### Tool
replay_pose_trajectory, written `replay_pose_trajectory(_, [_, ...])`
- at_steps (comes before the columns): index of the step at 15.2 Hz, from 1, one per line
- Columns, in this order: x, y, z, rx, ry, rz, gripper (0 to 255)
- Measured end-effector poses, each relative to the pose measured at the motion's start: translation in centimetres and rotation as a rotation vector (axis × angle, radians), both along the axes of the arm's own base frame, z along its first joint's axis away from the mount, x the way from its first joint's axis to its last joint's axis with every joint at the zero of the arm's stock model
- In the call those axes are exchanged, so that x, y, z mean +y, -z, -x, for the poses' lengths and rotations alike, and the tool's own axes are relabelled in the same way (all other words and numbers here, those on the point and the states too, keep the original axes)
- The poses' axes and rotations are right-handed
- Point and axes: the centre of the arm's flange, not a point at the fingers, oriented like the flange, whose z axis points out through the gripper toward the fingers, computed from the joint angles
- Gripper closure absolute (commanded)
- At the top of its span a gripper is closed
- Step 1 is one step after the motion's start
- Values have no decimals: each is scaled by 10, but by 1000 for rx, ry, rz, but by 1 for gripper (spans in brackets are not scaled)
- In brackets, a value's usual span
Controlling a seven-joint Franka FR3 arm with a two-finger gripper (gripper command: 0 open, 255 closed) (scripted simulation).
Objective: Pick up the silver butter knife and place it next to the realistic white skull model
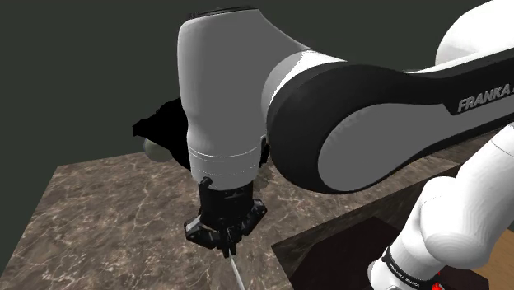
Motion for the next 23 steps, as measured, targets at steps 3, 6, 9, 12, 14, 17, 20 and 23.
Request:
replay_pose_trajectory(3, [0, 16, -1, 0, 0, 0, 255])
replay_pose_trajectory(6, [1, 32, -1, 0, 0, 0, 255])
replay_pose_trajectory(9, [0, 48, -1, 0, 0, 0, 255])
replay_pose_trajectory(12, [0, 63, -1, 0, 0, 0, 255])
replay_pose_trajectory(14, [0, 74, -1, 0, 0, 0, 255])
replay_pose_trajectory(17, [0, 90, -1, 0, 0, 0, 255])
replay_pose_trajectory(20, [0, 105, 0, 0, 0, 0, 255])
replay_pose_trajectory(23, [0, 121, -1, 0, 0, 0, 255])
